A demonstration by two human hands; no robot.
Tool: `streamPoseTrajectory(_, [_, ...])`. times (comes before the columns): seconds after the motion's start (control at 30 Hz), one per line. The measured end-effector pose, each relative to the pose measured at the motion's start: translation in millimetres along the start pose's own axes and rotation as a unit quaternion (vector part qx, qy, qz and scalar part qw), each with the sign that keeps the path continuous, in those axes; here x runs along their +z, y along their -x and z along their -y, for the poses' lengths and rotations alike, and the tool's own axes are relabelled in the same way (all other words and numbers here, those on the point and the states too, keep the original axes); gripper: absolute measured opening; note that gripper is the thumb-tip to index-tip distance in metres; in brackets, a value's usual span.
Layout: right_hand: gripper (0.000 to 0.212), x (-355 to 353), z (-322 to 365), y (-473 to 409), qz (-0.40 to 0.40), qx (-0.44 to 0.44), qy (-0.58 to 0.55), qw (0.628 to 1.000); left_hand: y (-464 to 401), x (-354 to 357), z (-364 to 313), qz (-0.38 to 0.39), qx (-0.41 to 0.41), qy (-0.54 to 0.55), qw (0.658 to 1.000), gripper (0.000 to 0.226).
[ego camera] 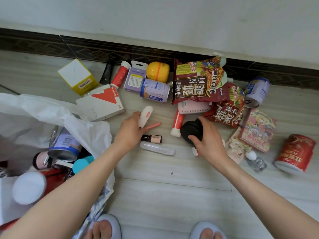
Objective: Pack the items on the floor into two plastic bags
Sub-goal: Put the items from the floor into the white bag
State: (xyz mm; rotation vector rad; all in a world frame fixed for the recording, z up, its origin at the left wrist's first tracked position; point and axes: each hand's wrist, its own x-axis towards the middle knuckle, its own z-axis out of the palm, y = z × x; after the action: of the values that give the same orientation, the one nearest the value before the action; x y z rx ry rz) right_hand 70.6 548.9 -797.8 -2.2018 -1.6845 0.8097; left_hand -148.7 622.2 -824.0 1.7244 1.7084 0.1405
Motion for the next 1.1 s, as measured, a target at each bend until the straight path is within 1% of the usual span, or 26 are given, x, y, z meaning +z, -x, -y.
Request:
streamPoseTrajectory(0.1, [0.057, 2.2, 14.7, 14.5, -0.038, 0.007, -0.053, 0.998, 24.2, -14.5, -3.4, -0.029, 0.072, 0.000, 0.997, 0.033])
streamPoseTrajectory(0.2, [0.056, -1.5, 44.7, 30.4, -0.051, 0.017, -0.148, 0.988, 52.2, -41.3, 0.5, -0.062, 0.119, 0.026, 0.991, 0.032])
streamPoseTrajectory(0.3, [0.055, -7.9, 84.3, 43.3, -0.025, 0.012, -0.218, 0.976, 82.6, -76.7, 7.2, -0.098, 0.147, 0.037, 0.984, 0.036])
streamPoseTrajectory(0.4, [0.051, -8.8, 128.2, 59.1, 0.020, -0.013, -0.270, 0.963, 115.3, -114.3, 24.2, -0.167, 0.126, 0.019, 0.978, 0.036])
streamPoseTrajectory(0.47, [0.051, -4.9, 156.9, 68.8, 0.055, -0.058, -0.251, 0.965, 136.4, -137.7, 47.3, -0.218, 0.092, 0.007, 0.972, 0.035])
streamPoseTrajectory(0.57, [0.051, 7.8, 196.6, 74.0, 0.111, -0.136, -0.168, 0.970, 161.2, -164.6, 91.6, -0.281, 0.038, -0.027, 0.959, 0.038])
streamPoseTrajectory(0.67, [0.051, 28.6, 238.7, 68.2, 0.151, -0.153, -0.153, 0.965, 172.9, -175.6, 131.8, -0.299, -0.047, -0.032, 0.953, 0.042])
streamPoseTrajectory(0.7, [0.052, 38.0, 252.6, 64.1, 0.151, -0.161, -0.148, 0.964, 173.3, -175.8, 141.0, -0.304, -0.054, -0.037, 0.950, 0.043])
streamPoseTrajectory(0.83, [0.055, 81.7, 297.4, 43.7, 0.116, -0.208, -0.131, 0.962, 162.9, -170.0, 164.3, -0.309, -0.038, -0.090, 0.946, 0.044])
streamPoseTrajectory(0.97, [0.057, 116.2, 315.9, 37.1, 0.121, -0.218, -0.115, 0.962, 147.7, -166.8, 174.4, -0.291, -0.066, -0.100, 0.949, 0.034])
streamPoseTrajectory(1.1, [0.047, 138.3, 324.6, 37.2, 0.102, -0.223, -0.095, 0.965, 137.5, -160.2, 182.9, -0.264, -0.069, -0.160, 0.949, 0.028])
